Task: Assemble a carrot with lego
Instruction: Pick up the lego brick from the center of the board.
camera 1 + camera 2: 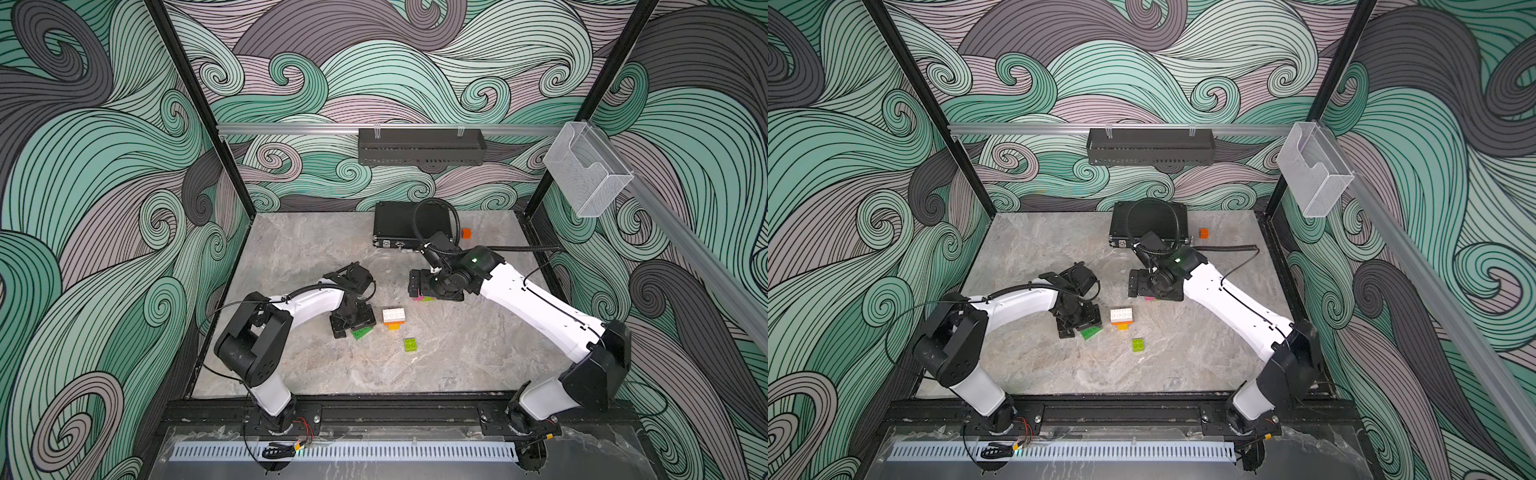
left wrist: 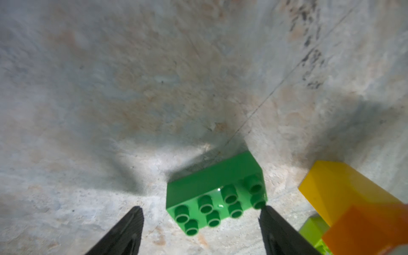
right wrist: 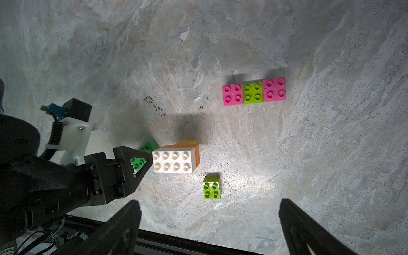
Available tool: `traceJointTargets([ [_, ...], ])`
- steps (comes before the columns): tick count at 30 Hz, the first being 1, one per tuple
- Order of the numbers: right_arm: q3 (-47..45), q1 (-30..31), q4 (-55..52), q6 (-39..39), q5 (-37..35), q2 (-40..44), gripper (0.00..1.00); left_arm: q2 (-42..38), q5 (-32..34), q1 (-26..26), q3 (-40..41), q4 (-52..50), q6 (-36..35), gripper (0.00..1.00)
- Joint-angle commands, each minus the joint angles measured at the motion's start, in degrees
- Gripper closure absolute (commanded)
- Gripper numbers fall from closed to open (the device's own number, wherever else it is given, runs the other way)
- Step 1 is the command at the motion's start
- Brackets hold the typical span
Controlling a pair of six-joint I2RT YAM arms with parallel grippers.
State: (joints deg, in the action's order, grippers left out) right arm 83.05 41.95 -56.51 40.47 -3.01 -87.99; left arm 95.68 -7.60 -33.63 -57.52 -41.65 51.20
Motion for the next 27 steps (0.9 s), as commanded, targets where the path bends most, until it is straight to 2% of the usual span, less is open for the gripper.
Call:
traceJointTargets([
  [1, -0.66, -0.38, -0.19, -0.57, 0.01, 1.24, 0.02, 0.76, 1.20, -0.86, -1.11, 0.69, 2.15, 0.16],
  [12, -1.26, -0.99, 0.01, -0.72, 0.34, 1.68, 0.01, -1.87, 3.37, -1.18, -0.84, 2.01, 5.35, 0.16],
  [19, -1.61, -1.24, 0.30, -0.83, 0.45, 1.86, 0.01, -3.37, 2.43, -1.27, -0.47, 3.12, 8.10, 0.16],
  [27, -2.08, -1.46, 0.35, -0.65, 0.75, 1.94, 0.01, 0.23, 0.67, -1.43, -1.03, 1.48, 12.03, 0.15],
])
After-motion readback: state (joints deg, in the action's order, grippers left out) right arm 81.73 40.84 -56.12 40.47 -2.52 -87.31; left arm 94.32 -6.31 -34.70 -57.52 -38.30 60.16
